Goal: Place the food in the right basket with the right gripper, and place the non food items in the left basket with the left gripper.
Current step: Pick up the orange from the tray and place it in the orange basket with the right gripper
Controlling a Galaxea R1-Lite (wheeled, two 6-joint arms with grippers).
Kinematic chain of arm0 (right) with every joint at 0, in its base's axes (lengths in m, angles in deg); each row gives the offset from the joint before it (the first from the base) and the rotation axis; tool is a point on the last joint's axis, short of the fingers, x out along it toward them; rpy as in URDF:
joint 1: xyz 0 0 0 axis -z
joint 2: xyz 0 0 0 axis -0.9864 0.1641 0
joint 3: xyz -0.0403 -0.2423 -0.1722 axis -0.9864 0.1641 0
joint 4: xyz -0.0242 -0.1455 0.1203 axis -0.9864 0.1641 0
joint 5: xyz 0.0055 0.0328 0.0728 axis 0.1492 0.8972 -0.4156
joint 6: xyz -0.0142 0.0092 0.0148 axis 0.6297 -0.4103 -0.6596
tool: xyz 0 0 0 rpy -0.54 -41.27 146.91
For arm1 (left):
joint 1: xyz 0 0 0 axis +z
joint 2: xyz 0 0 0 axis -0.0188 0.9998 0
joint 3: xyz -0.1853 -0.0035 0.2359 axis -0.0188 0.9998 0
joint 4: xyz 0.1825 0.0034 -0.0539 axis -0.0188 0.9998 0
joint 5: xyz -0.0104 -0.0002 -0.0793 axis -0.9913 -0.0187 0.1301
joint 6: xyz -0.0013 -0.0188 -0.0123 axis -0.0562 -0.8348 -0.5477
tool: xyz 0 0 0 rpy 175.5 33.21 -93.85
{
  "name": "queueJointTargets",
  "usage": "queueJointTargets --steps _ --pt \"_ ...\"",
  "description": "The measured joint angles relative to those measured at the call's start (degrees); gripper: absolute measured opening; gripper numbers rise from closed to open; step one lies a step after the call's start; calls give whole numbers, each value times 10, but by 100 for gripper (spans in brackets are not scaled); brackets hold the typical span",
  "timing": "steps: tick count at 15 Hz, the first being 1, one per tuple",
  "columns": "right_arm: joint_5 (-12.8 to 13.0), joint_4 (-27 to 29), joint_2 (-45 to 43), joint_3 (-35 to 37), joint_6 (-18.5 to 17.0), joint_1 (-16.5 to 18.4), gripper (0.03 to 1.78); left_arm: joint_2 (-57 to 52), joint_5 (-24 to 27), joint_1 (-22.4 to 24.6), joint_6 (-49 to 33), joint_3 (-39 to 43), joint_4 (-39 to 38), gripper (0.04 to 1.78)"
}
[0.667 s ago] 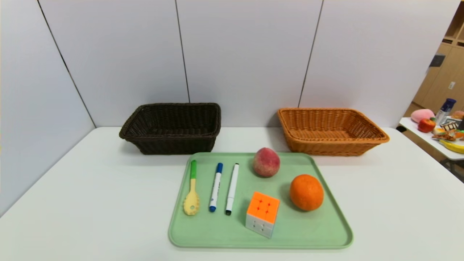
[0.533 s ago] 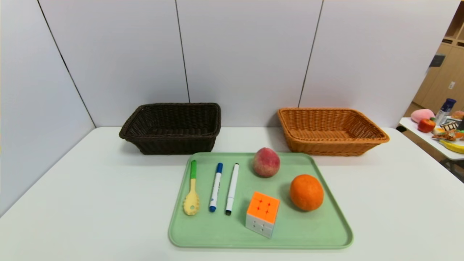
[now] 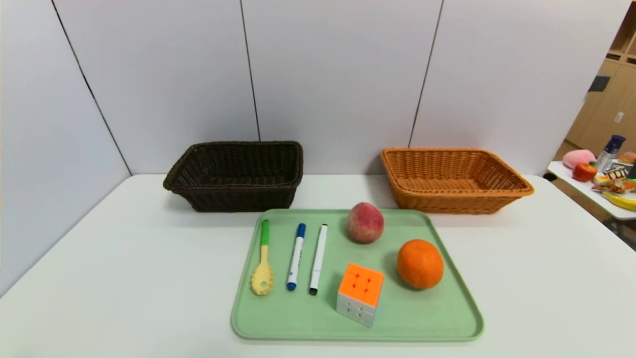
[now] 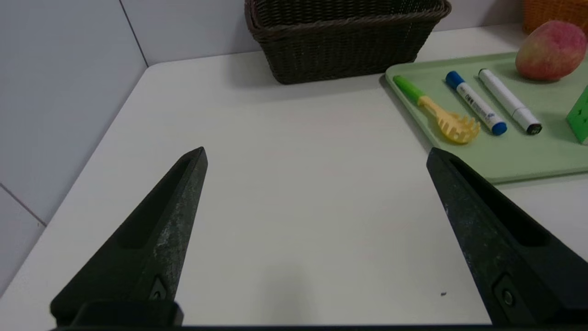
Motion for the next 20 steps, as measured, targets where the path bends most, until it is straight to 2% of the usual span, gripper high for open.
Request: queueJointTargets --steps 3,4,7,12,15,20 --pt "-71 2 46 -103 -42 0 171 164 13 -1 4 -82 -80 169" --pt "-84 3 77 -138 -54 0 171 213 17 -2 6 -102 -109 169" --pt "-107 -8 200 -249 -74 0 171 337 24 -7 7 -163 -195 169" --pt "-133 -65 449 -370 -81 -7 171 477 26 -10 5 -212 -227 169" --pt "-142 -71 594 -446 -82 -58 171 522 26 -11 -2 -216 -231 169" --pt "-123 -57 804 -509 -83 -168 171 545 25 -14 -2 -212 -231 169"
